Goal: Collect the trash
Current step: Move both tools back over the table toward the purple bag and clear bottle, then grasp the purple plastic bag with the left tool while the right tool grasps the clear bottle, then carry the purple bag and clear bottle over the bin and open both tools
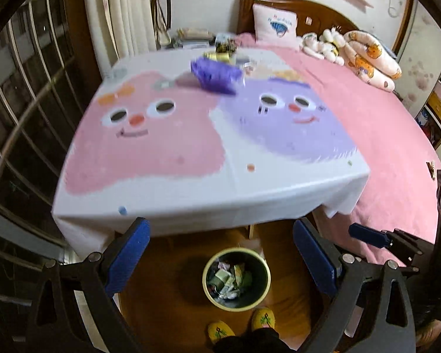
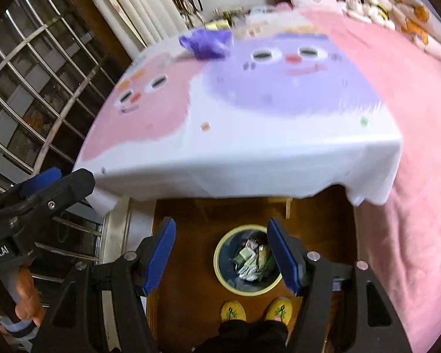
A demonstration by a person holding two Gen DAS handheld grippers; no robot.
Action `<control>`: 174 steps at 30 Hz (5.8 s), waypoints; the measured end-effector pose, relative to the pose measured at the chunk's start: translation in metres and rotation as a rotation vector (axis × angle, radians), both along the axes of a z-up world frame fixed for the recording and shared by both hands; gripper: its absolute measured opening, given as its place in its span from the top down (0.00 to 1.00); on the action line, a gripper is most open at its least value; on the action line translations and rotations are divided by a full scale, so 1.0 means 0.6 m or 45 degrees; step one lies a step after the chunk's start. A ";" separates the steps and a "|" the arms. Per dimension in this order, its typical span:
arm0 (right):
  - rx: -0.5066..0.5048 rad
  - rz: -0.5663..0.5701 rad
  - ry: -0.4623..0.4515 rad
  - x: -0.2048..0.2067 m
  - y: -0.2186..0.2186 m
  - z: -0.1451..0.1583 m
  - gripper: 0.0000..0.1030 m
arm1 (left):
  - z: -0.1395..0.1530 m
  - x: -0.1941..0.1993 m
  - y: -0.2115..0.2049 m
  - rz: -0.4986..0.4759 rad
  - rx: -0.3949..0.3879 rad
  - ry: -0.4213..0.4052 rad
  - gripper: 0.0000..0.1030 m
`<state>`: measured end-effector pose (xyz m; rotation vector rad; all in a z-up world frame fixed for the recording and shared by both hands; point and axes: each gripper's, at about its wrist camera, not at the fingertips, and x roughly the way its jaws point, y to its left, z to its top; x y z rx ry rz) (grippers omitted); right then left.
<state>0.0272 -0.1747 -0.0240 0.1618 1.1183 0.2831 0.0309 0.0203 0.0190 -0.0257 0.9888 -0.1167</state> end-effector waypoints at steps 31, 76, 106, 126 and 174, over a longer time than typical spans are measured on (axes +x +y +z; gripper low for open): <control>-0.022 0.109 -0.171 0.379 -0.041 0.098 0.49 | 0.041 0.372 0.011 0.314 -0.213 0.057 0.06; 0.344 0.275 0.241 0.821 0.002 -0.118 0.82 | -0.223 0.710 -0.001 0.755 -0.224 0.502 0.80; 0.177 0.155 0.080 0.419 -0.055 0.009 0.83 | -0.050 0.360 -0.039 0.171 0.053 0.230 0.83; 0.039 -0.152 0.169 0.019 0.002 -0.004 0.83 | -0.099 0.046 0.019 -0.238 -0.076 0.280 0.83; -0.041 -0.189 0.582 -0.024 -0.013 -0.538 0.57 | -0.627 0.002 -0.077 -0.095 0.071 0.608 0.09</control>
